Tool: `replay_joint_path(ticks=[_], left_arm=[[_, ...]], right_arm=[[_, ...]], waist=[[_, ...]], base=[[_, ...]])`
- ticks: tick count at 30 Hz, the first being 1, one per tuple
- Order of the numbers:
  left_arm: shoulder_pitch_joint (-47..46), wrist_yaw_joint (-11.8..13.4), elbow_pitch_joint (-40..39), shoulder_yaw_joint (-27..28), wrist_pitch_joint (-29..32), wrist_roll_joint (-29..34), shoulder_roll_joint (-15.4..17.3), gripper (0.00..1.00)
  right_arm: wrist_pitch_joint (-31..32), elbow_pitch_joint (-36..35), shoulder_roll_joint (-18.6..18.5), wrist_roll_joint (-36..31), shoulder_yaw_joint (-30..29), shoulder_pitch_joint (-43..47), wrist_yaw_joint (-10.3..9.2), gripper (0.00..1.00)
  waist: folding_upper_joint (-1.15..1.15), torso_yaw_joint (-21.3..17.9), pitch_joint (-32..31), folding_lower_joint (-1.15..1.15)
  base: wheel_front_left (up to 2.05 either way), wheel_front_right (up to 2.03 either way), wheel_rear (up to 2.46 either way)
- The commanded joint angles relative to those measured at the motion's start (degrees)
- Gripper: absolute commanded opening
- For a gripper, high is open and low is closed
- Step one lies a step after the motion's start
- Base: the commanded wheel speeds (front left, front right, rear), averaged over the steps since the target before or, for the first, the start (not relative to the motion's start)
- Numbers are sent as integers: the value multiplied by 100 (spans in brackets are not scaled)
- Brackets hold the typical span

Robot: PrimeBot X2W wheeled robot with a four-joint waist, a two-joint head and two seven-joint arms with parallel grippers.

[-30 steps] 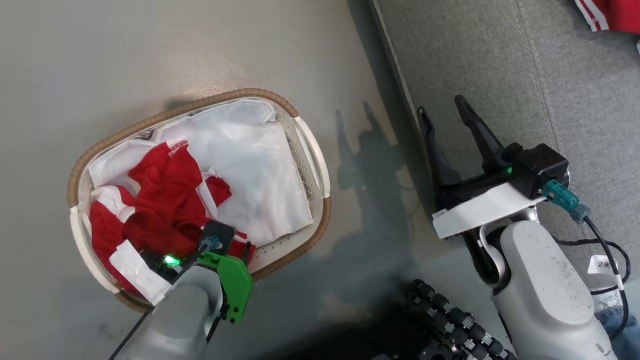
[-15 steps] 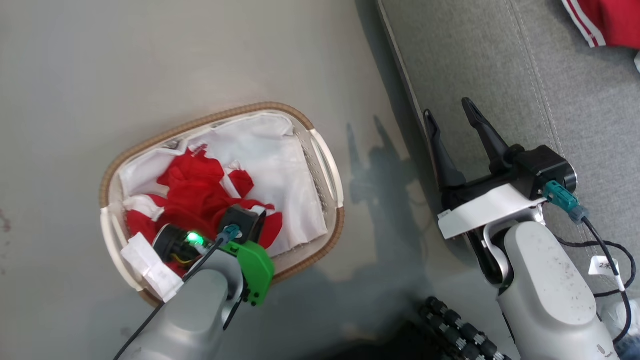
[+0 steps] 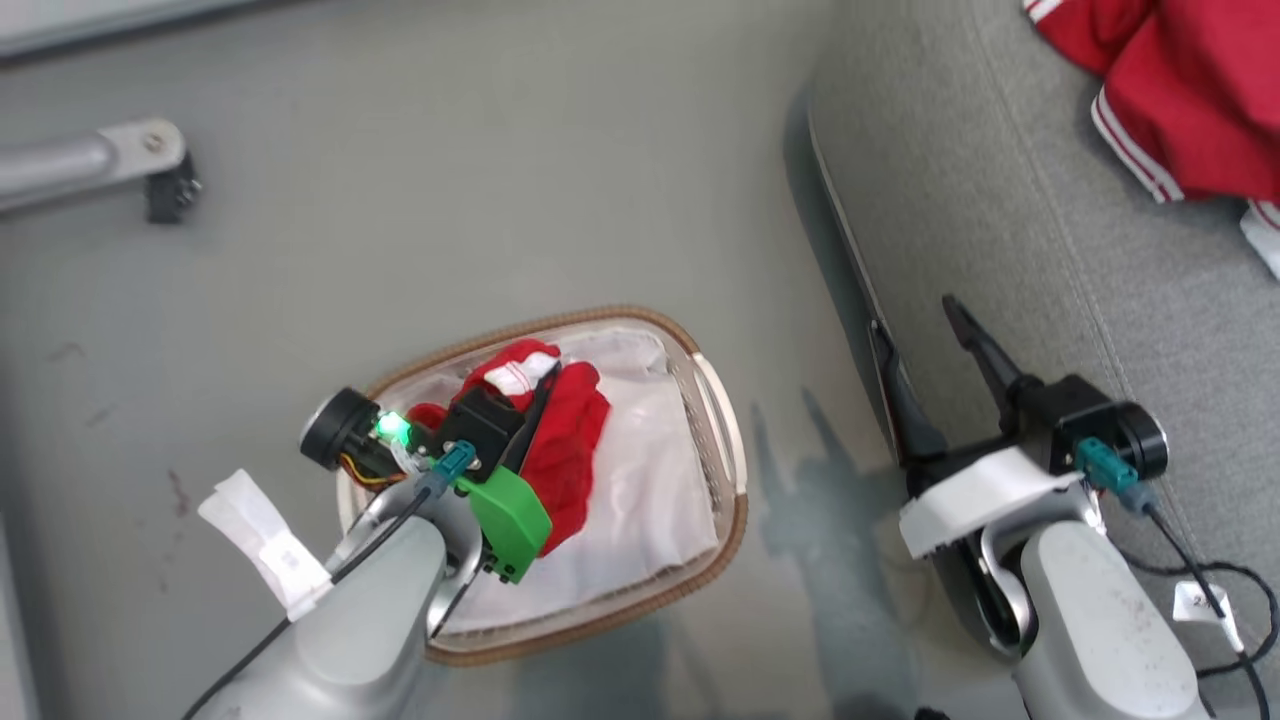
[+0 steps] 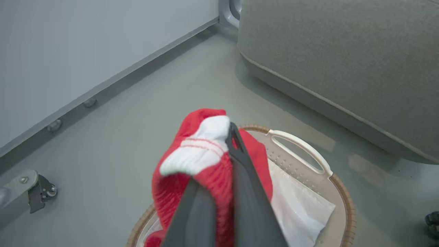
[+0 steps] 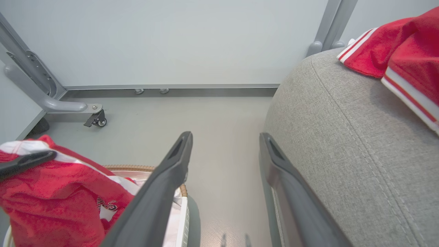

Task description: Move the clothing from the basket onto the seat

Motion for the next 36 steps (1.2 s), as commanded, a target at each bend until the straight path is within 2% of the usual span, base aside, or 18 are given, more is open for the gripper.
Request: replay_joint_path(ticks=[1, 11, 20, 28, 36], left_arm=[[61, -14, -163, -7, 0, 94, 81, 0], [-295, -14, -1450, -501, -1, 84, 681, 0], [-1083, -14, -2108, -721, 1, -93, 1152, 0], [-1722, -14, -2296, -856, 1, -245, 1280, 0], [-1905, -14, -2367, -937, 1, -286, 1206, 0]], right_arm=[[-13, 46, -26, -65, -17, 181, -7, 100], [-14, 218, -25, -150, -29, 752, -8, 100], [-13, 247, -24, -211, 127, 832, -8, 100], [-14, 253, -24, -233, 397, 624, -8, 100], [-13, 270, -21, -177, 871, 343, -7, 100]], waist=[[0, 464, -913, 0], [0, 528, -2013, 0], [0, 499, -2484, 0], [0, 448, -2622, 0], [0, 482, -2641, 0]], base=[[0, 0, 0], [0, 0, 0], [0, 0, 0], [0, 0, 0], [0, 0, 0]])
